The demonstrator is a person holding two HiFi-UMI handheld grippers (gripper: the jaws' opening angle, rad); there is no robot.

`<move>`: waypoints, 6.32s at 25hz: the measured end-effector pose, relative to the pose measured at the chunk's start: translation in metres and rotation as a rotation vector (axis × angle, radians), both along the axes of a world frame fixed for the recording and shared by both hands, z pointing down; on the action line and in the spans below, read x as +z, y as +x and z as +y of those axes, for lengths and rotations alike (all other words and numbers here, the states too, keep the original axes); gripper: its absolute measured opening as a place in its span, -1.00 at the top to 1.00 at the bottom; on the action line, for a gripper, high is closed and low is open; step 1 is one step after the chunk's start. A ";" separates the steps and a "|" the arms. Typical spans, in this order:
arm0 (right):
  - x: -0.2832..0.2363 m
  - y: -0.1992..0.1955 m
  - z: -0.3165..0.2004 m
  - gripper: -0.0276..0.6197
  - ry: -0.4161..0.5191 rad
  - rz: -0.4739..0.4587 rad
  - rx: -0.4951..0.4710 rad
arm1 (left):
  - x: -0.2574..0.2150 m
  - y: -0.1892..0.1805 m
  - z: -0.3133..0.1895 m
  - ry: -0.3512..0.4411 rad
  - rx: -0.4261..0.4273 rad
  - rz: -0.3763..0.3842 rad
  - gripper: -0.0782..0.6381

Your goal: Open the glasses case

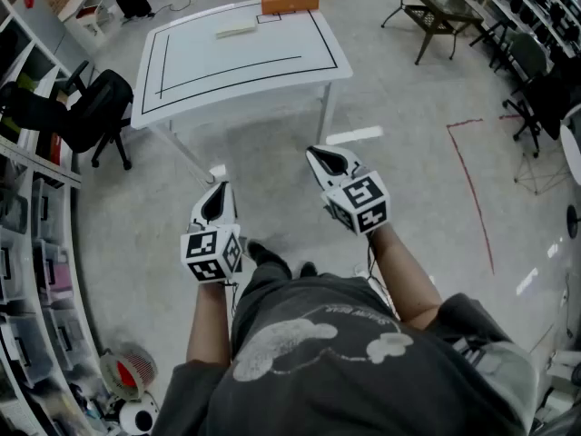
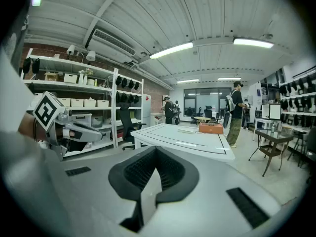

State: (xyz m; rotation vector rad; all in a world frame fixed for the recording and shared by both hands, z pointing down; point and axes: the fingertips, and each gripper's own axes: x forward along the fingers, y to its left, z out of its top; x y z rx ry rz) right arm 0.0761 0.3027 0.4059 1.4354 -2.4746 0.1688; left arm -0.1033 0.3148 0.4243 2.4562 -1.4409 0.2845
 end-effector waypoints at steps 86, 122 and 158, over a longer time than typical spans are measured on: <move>0.054 0.006 -0.584 0.60 -0.117 0.030 -0.045 | 0.037 -0.016 -0.551 -0.091 -0.045 -0.025 0.78; 0.142 -0.007 -0.683 0.05 -0.182 0.304 -0.381 | 0.153 0.030 -0.680 -0.403 -0.152 -0.229 0.78; 0.134 -0.028 -0.685 0.62 -0.094 0.433 -0.492 | 0.154 0.031 -0.682 -0.408 -0.152 -0.206 0.78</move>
